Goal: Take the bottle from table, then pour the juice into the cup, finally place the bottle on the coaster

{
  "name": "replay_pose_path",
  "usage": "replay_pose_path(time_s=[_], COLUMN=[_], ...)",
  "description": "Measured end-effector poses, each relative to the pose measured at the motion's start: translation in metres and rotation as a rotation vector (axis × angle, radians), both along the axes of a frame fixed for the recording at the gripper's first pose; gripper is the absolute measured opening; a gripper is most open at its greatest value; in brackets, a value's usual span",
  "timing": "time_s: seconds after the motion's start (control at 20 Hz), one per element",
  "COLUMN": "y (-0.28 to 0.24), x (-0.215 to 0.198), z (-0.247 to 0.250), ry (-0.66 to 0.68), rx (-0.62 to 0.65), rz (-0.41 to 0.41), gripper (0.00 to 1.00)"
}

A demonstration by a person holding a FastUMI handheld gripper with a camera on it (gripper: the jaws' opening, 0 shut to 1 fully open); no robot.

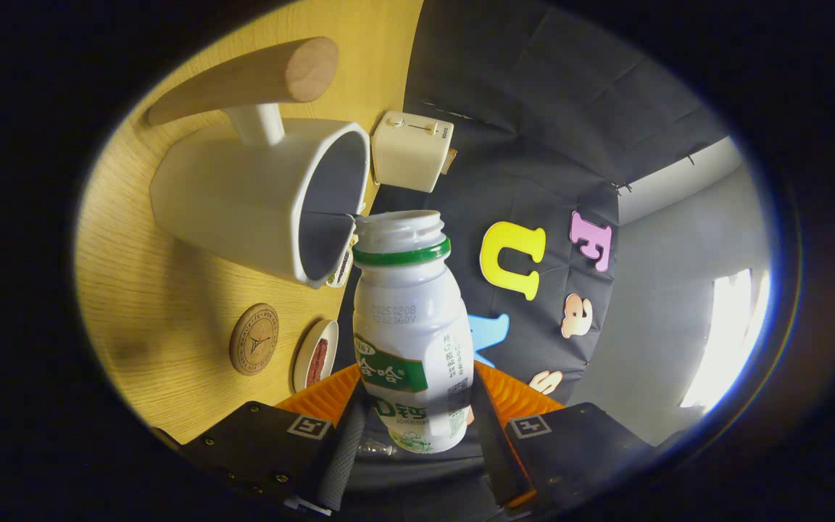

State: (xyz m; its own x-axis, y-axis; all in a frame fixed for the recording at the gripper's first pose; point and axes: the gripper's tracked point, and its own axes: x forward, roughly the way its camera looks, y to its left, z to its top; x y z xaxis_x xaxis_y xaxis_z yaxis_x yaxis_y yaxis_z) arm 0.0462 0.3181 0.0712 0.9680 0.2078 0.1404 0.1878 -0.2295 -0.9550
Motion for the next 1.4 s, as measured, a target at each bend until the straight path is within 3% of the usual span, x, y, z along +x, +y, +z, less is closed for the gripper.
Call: replay_pose_path(time_s=[0.65, 1.4], y=[-0.008, -0.004], x=[0.004, -0.001], z=[-0.004, 0.006], ry=[0.009, -0.05], rx=[0.038, -0.034], rz=[-0.011, 0.006], gripper=[0.74, 0.74])
